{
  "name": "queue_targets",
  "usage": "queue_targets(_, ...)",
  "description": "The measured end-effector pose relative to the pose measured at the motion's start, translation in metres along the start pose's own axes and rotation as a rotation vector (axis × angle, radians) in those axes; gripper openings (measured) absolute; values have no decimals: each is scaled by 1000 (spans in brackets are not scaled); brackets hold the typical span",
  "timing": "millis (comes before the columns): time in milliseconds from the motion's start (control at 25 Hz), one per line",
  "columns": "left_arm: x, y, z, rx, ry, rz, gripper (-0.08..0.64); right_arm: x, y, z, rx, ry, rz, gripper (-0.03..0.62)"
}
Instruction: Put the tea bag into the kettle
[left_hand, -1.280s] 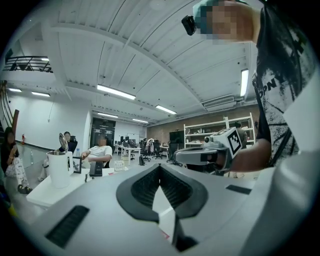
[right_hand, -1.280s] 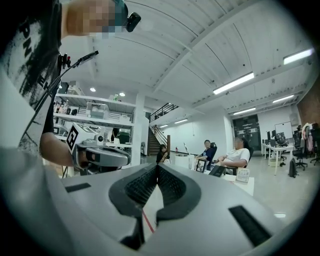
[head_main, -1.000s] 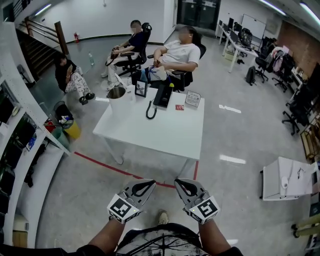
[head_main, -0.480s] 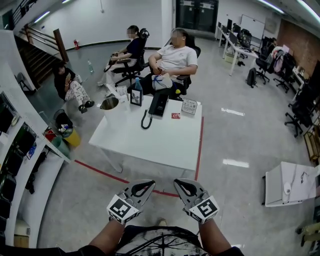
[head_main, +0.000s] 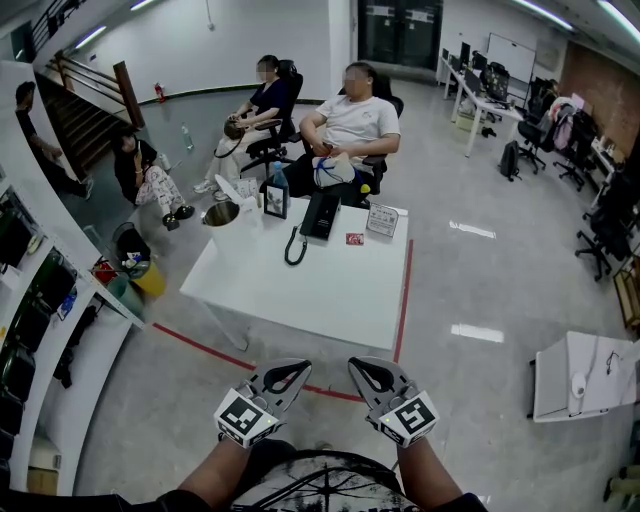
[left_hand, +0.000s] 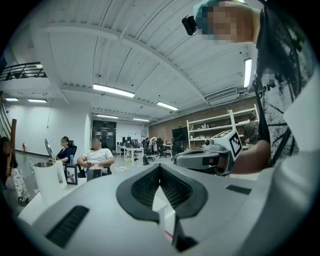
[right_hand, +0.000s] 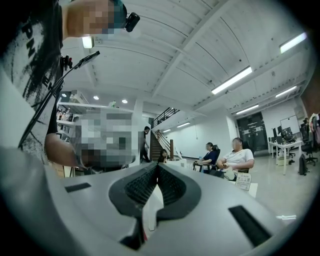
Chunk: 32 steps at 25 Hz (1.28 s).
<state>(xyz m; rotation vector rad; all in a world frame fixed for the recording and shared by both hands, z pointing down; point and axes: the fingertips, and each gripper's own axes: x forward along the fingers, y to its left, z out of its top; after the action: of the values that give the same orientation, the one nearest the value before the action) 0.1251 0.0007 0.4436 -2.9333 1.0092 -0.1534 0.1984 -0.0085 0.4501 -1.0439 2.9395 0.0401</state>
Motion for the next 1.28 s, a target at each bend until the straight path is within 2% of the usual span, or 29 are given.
queue_targets(480,2,19,-6,-20,-11,-2,8,20,-5,-4,2,17,14,11)
queue_targets(640,5,34,-12,-22,-22,-20,8,35,-12,-13,8,32,-6,11)
queue_targets(1000,17,102,-17,-42,-25,-61,9,96,-35,-10,-15,42,-45,11)
queue_targets(1280,26,166,-15,-27,-39,-130,8,151,-51,-12,-13,50,-103,11)
